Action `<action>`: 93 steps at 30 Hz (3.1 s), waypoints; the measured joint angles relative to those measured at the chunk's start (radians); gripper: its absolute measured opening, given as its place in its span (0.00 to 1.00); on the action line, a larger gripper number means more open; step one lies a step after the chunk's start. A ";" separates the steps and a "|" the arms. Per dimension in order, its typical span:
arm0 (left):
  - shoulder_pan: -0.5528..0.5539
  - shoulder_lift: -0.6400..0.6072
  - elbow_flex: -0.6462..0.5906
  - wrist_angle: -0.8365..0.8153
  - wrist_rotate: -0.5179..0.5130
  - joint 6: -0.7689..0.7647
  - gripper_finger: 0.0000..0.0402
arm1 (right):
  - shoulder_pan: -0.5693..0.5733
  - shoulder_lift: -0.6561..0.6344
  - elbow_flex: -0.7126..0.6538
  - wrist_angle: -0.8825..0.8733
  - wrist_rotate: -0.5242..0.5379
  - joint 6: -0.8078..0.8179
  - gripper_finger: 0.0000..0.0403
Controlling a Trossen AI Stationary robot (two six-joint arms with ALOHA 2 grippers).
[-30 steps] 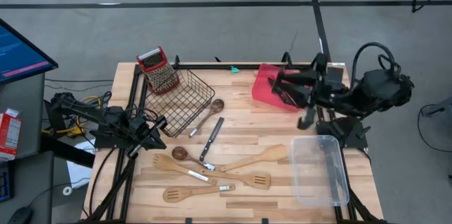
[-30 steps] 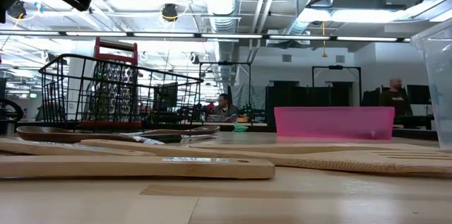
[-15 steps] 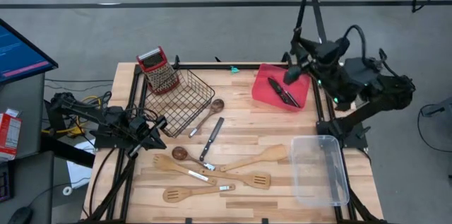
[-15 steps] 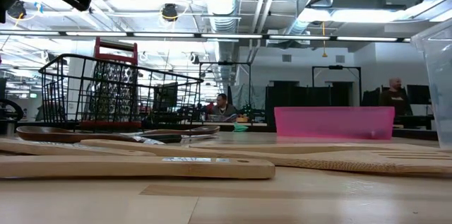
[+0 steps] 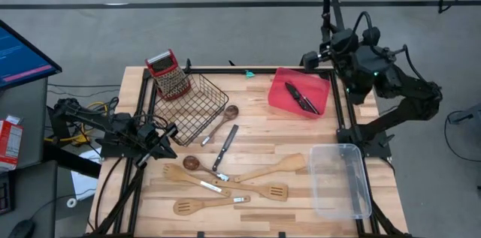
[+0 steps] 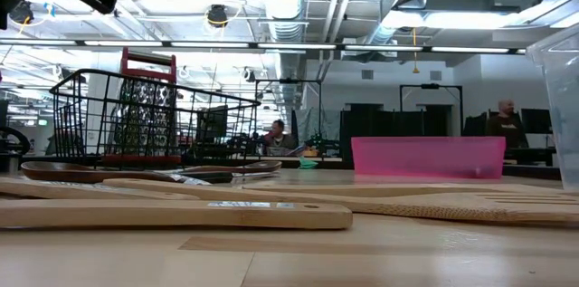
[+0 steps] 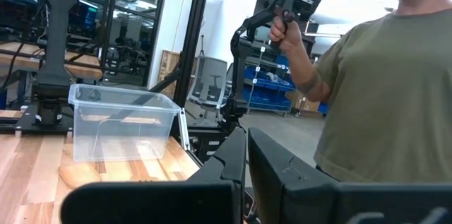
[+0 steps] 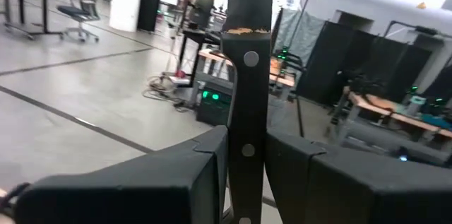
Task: Pick & Place Kitchen Items
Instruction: Put the right black knife into the red bin
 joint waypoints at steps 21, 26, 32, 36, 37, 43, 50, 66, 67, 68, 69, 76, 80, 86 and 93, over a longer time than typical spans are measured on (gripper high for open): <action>0.000 0.000 0.000 0.006 0.000 0.000 0.01 | -0.310 0.000 -0.004 -0.637 -0.213 0.302 0.18; 0.000 0.000 0.000 0.007 0.000 0.000 0.01 | -0.393 0.000 -0.078 -0.836 -0.437 0.508 0.18; 0.000 0.000 0.000 0.008 0.000 0.000 0.01 | -0.437 0.000 -0.241 -0.942 -0.726 0.682 0.18; 0.000 0.000 0.000 0.008 0.000 0.000 0.01 | -0.405 0.000 -0.372 -0.927 -0.914 0.791 0.18; 0.000 0.000 0.000 0.009 0.000 0.000 0.01 | -0.388 0.000 -0.405 -0.907 -0.953 0.810 0.18; 0.000 0.000 0.000 0.010 0.000 0.000 0.01 | -0.239 0.000 -0.553 -0.631 -1.160 0.899 0.18; 0.000 0.000 0.000 0.013 0.000 0.000 0.01 | -0.090 0.000 -0.598 -0.100 -1.282 0.996 0.18; 0.000 0.000 0.000 0.022 0.000 0.000 0.01 | 0.000 -0.002 -0.597 1.123 -1.558 0.925 0.18; 0.000 0.000 0.000 0.023 0.000 0.000 0.01 | 0.007 -0.001 -0.597 1.173 -1.574 0.901 0.18; 0.000 0.000 0.000 0.023 0.000 0.000 0.01 | 0.015 -0.001 -0.597 1.222 -1.590 0.878 0.18; 0.000 0.000 0.000 0.024 0.000 0.000 0.01 | 0.024 -0.001 -0.597 1.268 -1.608 0.857 0.18; 0.000 0.000 0.000 0.029 0.000 0.000 0.01 | 0.112 -0.002 -0.597 1.409 -1.873 0.655 0.18; 0.000 0.000 0.000 0.029 0.000 0.000 0.01 | 0.162 -0.002 -0.597 1.424 -1.945 0.600 0.18; 0.000 0.000 0.000 0.034 0.000 0.000 0.01 | 0.178 -0.001 -0.597 1.411 -1.886 0.566 0.18; 0.000 0.000 0.000 0.036 0.000 0.000 0.01 | 0.049 -0.028 -0.581 1.063 -1.526 0.507 0.18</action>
